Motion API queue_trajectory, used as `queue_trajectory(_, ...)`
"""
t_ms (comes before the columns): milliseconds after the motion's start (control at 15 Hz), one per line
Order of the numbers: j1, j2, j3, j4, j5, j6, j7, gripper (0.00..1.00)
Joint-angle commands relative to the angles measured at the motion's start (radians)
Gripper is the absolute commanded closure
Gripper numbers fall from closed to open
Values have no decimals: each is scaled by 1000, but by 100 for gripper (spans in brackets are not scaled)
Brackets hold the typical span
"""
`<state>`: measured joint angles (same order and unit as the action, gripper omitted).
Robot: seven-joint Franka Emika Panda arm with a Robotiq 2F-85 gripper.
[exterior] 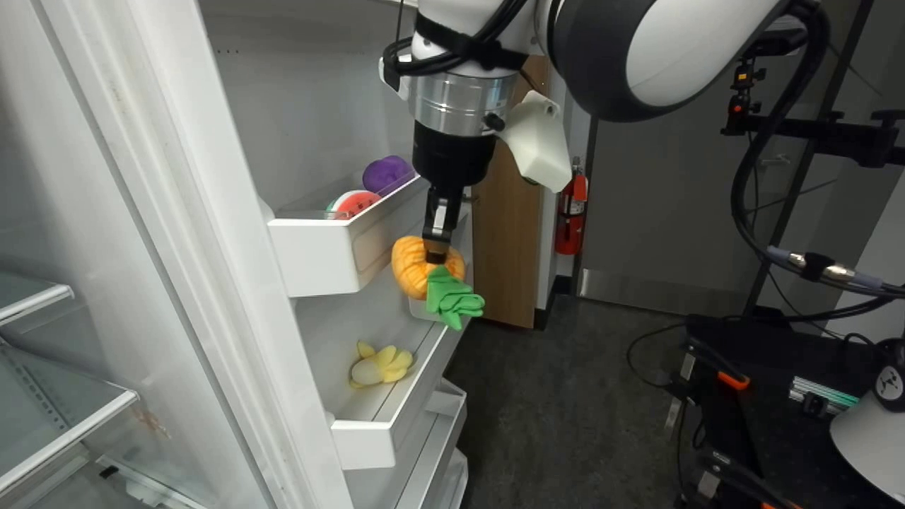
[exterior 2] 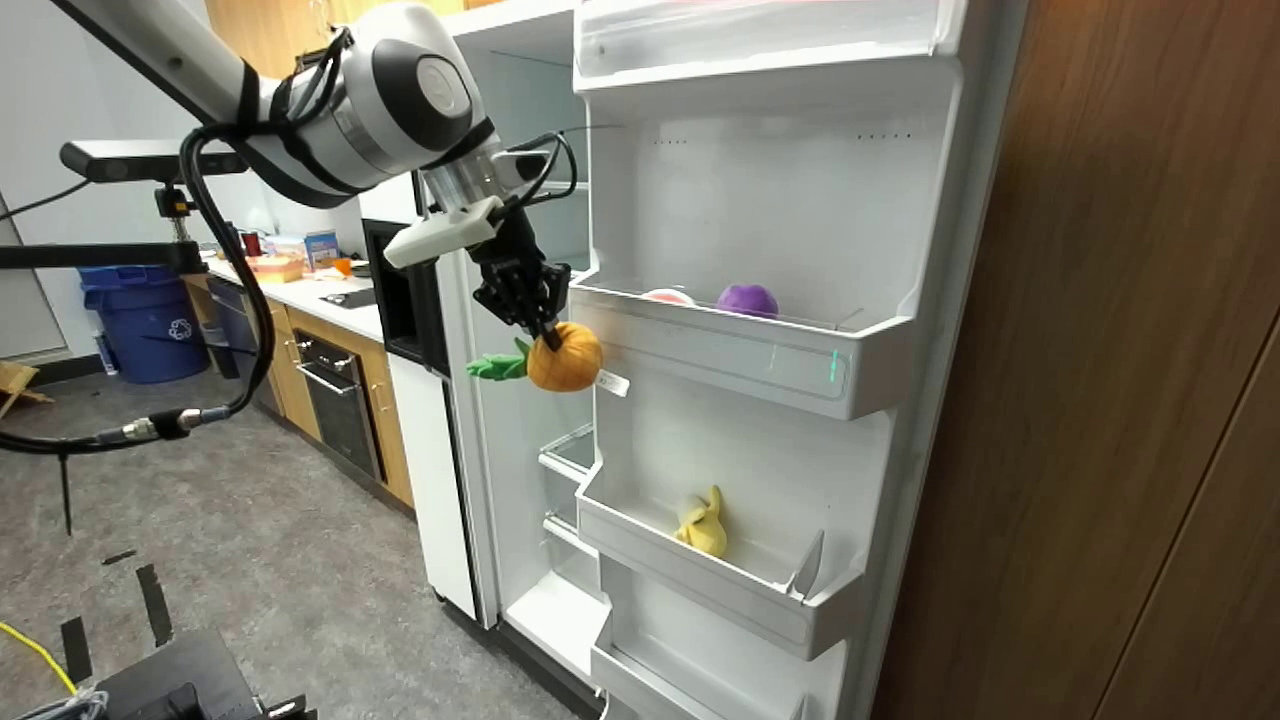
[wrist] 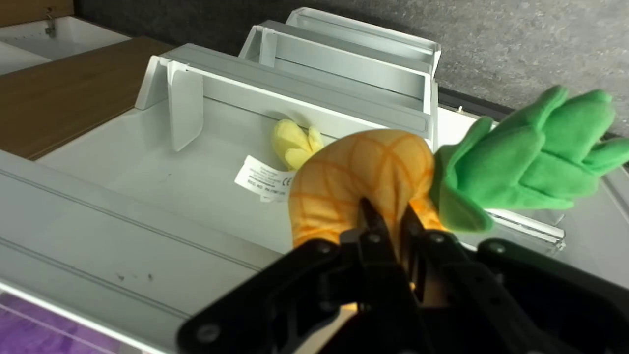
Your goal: Move the orange plush toy to the lower shelf in the fridge
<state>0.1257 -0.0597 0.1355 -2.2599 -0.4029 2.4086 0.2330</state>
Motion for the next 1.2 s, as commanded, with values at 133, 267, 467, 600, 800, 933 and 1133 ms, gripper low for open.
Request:
queue_trajectory(133, -4, 0, 4, 1, 2, -2, -2, 89)
queue_trajectory(267, -3, 0, 5, 1, 7, 0, 0, 97)
queue_trajectory(467, 4, -14, 13, -30, 4, 12, 17, 97)
queue_trajectory(600, 7, -29, 23, -64, -22, 31, 38, 97)
queue_trajectory(800, 8, -48, 44, -131, -112, 81, 101, 97)
queue_trajectory(933, 1, -52, 58, -169, -231, 114, 177, 97)
queue_trajectory(1133, -5, -40, 66, -206, -452, 141, 303, 97)
